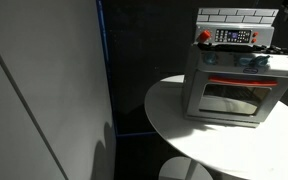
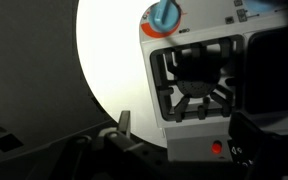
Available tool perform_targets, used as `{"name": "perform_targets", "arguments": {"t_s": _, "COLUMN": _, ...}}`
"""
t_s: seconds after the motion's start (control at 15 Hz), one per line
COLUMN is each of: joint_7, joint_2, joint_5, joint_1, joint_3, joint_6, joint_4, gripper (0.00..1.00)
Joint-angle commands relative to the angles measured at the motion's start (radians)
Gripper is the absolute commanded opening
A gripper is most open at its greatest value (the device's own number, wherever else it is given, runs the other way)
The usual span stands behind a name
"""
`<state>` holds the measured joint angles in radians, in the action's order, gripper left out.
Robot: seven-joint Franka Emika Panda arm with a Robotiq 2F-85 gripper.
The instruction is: Press the top right orange button on the stove
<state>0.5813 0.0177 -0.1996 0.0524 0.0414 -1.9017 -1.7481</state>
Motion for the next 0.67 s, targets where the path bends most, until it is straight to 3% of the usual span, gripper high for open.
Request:
{"name": "perform_targets", "arguments": {"t_s": 0.0, "joint_7": 0.059, "joint_2": 0.059, "joint_5": -0.038, "joint_1": -0.006, "joint_3": 0.006, "joint_6": 0.003, "joint_4": 0.067, "gripper": 1.00}}
{"name": "perform_targets", "arguments": {"t_s": 0.6, "joint_7": 0.041, "joint_2": 0.055, "joint_5": -0.016, "joint_1": -0.009, "joint_3": 0.010, "joint_6": 0.000, "joint_4": 0.057, "gripper": 1.00}}
